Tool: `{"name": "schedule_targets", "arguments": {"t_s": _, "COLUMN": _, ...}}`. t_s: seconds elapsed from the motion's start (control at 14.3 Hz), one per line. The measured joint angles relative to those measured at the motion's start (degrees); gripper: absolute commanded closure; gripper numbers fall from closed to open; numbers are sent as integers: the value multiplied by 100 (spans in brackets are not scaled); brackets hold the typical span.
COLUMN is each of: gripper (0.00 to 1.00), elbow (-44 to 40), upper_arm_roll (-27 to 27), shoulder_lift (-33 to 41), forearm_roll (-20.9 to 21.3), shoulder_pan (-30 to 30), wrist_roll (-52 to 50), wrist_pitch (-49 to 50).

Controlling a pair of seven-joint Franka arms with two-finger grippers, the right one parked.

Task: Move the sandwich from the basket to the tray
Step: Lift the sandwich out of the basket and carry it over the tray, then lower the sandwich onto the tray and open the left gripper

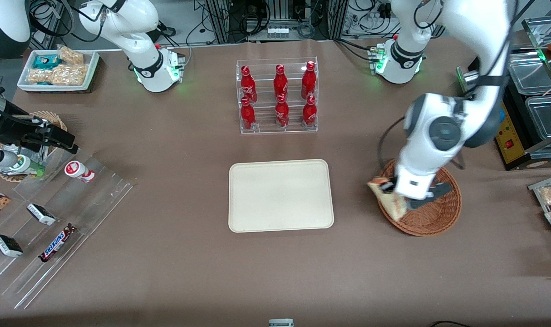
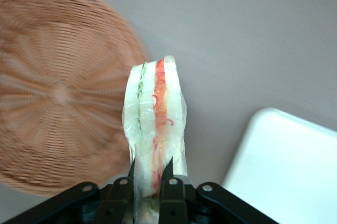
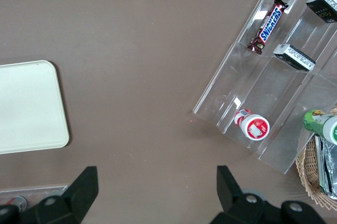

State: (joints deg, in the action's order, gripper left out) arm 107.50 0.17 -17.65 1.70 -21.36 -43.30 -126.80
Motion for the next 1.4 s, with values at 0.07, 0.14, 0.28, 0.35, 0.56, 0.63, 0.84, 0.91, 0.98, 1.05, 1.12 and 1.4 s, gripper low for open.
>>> {"name": "schedule_targets", "arguments": {"t_s": 0.07, "gripper": 93, "elbow": -217, "upper_arm_roll": -11, "shoulder_lift": -211, "forearm_roll": -1, "shoulder_pan": -270, "wrist_roll": -10, "wrist_pitch": -8}}
{"name": "schedule_targets", "arguments": {"t_s": 0.14, "gripper": 93, "elbow": -451, "upper_arm_roll": -15, "shoulder_lift": -441, "forearm_roll": -1, "shoulder_pan": -515, "wrist_roll": -16, "wrist_pitch": -41}}
{"name": "schedule_targets", "arguments": {"t_s": 0.28, "gripper": 93, "elbow": -922, "upper_arm_roll": -20, "shoulder_lift": -907, "forearm_roll": -1, "shoulder_pan": -946, "wrist_roll": -19, "wrist_pitch": -182}}
{"name": "schedule_targets", "arguments": {"t_s": 0.35, "gripper": 93, "elbow": -1119, "upper_arm_roll": -21, "shoulder_lift": -1116, "forearm_roll": -1, "shoulder_pan": -1146, "wrist_roll": -19, "wrist_pitch": -295}}
{"name": "schedule_targets", "arguments": {"t_s": 0.56, "gripper": 93, "elbow": -1381, "upper_arm_roll": -19, "shoulder_lift": -1601, "forearm_roll": -1, "shoulder_pan": -1728, "wrist_roll": -29, "wrist_pitch": -871}}
{"name": "schedule_targets", "arguments": {"t_s": 0.63, "gripper": 93, "elbow": -1402, "upper_arm_roll": -17, "shoulder_lift": -1724, "forearm_roll": -1, "shoulder_pan": -1888, "wrist_roll": -33, "wrist_pitch": -1078}}
{"name": "schedule_targets", "arguments": {"t_s": 0.84, "gripper": 91, "elbow": -1432, "upper_arm_roll": -13, "shoulder_lift": -1952, "forearm_roll": -1, "shoulder_pan": -2205, "wrist_roll": -34, "wrist_pitch": -1299}}
{"name": "schedule_targets", "arguments": {"t_s": 0.91, "gripper": 87, "elbow": -1441, "upper_arm_roll": -12, "shoulder_lift": -1985, "forearm_roll": -1, "shoulder_pan": -2251, "wrist_roll": -34, "wrist_pitch": -1322}}
{"name": "schedule_targets", "arguments": {"t_s": 0.98, "gripper": 74, "elbow": -1447, "upper_arm_roll": -11, "shoulder_lift": -2015, "forearm_roll": 1, "shoulder_pan": -2274, "wrist_roll": -34, "wrist_pitch": -1385}}
{"name": "schedule_targets", "arguments": {"t_s": 1.05, "gripper": 26, "elbow": -1447, "upper_arm_roll": -11, "shoulder_lift": -2050, "forearm_roll": 1, "shoulder_pan": -2283, "wrist_roll": -34, "wrist_pitch": -1466}}
{"name": "schedule_targets", "arguments": {"t_s": 1.12, "gripper": 0, "elbow": -1448, "upper_arm_roll": -9, "shoulder_lift": -2086, "forearm_roll": 1, "shoulder_pan": -2284, "wrist_roll": -34, "wrist_pitch": -1544}}
{"name": "schedule_targets", "arguments": {"t_s": 1.4, "gripper": 0, "elbow": -1592, "upper_arm_roll": 73, "shoulder_lift": -2005, "forearm_roll": 1, "shoulder_pan": -2261, "wrist_roll": -190, "wrist_pitch": -1527}}
